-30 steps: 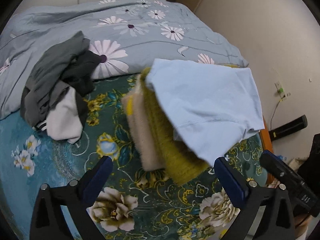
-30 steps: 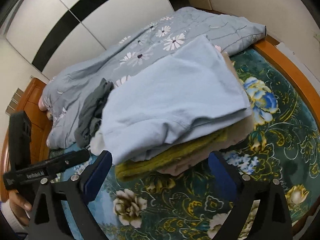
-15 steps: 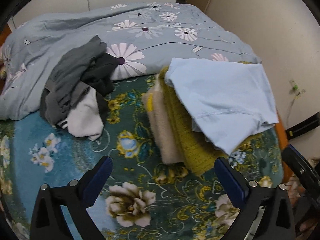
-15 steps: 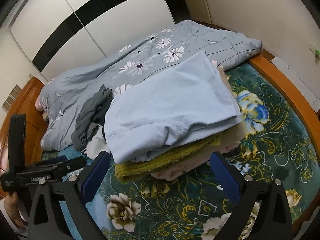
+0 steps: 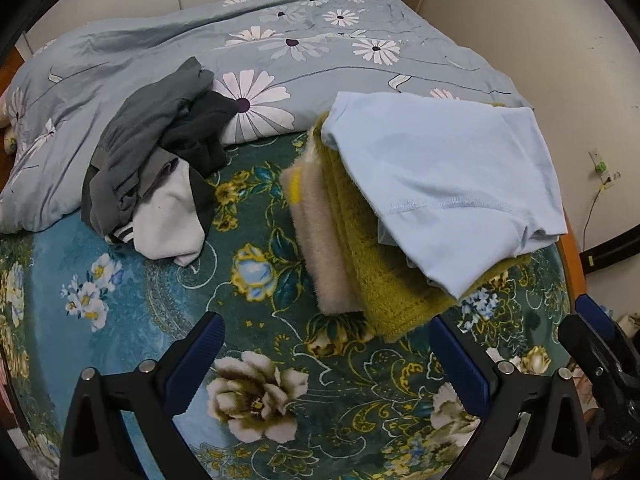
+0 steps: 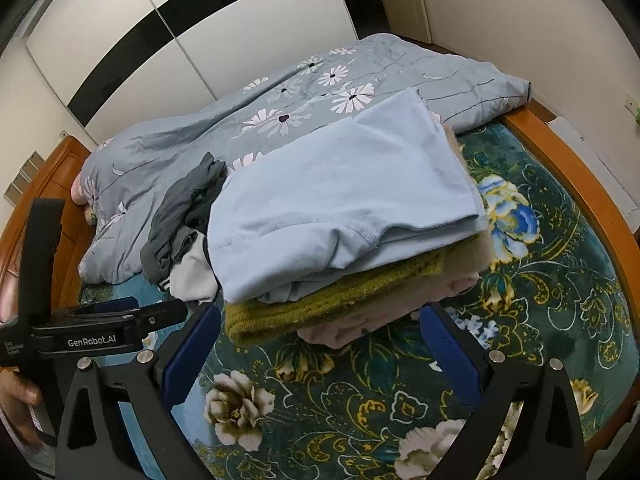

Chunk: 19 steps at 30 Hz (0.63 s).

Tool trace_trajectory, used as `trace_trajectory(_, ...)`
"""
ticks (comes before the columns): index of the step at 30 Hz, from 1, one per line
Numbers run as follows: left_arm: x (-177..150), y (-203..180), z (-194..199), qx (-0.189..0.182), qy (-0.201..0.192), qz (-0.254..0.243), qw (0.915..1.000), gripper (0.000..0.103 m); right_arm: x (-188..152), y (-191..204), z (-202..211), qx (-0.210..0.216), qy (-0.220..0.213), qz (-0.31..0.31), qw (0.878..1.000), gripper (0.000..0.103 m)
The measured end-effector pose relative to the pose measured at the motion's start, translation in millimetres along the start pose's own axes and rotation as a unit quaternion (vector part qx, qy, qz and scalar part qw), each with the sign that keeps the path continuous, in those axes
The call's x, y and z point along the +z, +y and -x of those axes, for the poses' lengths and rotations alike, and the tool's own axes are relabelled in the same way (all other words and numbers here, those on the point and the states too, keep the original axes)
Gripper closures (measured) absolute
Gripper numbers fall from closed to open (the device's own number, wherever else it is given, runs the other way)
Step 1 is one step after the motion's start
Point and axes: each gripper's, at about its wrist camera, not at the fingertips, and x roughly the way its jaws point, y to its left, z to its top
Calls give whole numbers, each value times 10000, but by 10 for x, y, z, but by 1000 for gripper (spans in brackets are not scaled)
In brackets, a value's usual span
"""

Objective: Fold clothes

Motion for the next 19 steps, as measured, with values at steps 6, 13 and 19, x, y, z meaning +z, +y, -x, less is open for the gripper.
trace_trajectory(6, -1, -99, -123, -7, 130, -132, 9998, 0, -20, -65, -79, -113, 92, -6, 9999, 3)
trace_trajectory(13, 10, -201, -181, -22, 83, -283, 9996, 0, -12, -111, -157, -143, 188, -12, 9997, 3)
trace_trajectory(19, 45, -246, -244, 93, 115, -418, 9990, 0, -6, -153, -210, -179, 233, -130, 9995, 3)
